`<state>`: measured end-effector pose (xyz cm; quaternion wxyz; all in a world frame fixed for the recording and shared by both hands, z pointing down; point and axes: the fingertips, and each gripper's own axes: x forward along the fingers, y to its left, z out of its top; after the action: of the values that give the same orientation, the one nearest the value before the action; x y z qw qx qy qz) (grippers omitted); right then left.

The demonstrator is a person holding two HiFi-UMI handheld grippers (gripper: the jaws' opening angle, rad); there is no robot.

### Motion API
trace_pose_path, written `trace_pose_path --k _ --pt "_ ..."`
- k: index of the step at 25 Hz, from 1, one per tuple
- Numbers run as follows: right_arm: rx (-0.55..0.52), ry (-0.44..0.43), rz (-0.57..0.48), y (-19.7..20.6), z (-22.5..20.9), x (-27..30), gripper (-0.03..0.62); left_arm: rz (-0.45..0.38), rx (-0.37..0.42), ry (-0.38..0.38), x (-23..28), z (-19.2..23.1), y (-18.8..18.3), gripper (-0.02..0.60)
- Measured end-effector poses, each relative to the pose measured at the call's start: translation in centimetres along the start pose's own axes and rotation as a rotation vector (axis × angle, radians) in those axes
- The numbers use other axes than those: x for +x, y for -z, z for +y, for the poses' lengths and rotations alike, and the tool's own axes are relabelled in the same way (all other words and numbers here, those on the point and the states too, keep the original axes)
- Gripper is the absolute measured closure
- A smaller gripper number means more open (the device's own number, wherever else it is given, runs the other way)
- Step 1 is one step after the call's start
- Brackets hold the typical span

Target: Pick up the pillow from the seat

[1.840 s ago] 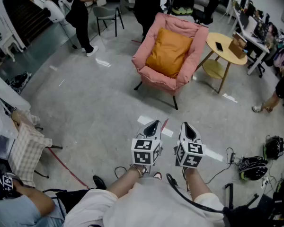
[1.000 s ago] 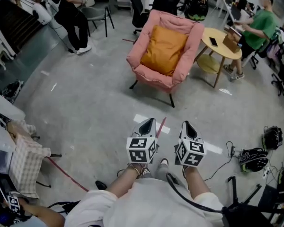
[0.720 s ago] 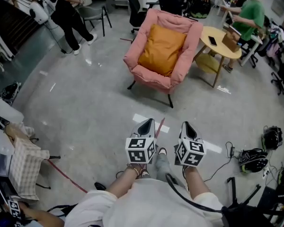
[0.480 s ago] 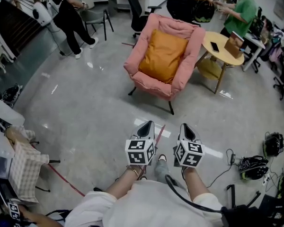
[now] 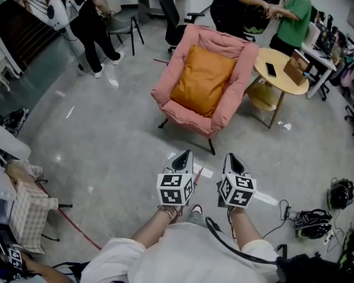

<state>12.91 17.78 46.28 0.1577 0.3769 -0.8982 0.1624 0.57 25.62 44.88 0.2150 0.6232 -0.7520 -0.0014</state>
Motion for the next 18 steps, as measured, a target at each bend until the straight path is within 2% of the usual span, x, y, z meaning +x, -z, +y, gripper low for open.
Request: trace_pose_path --k 18 --pt "0.000 -0.072 0.021 -4.0 -6.4 7.8 0.565 -0.027 -0.003 -0.066 9.3 -1.8 -2.9 0.574"
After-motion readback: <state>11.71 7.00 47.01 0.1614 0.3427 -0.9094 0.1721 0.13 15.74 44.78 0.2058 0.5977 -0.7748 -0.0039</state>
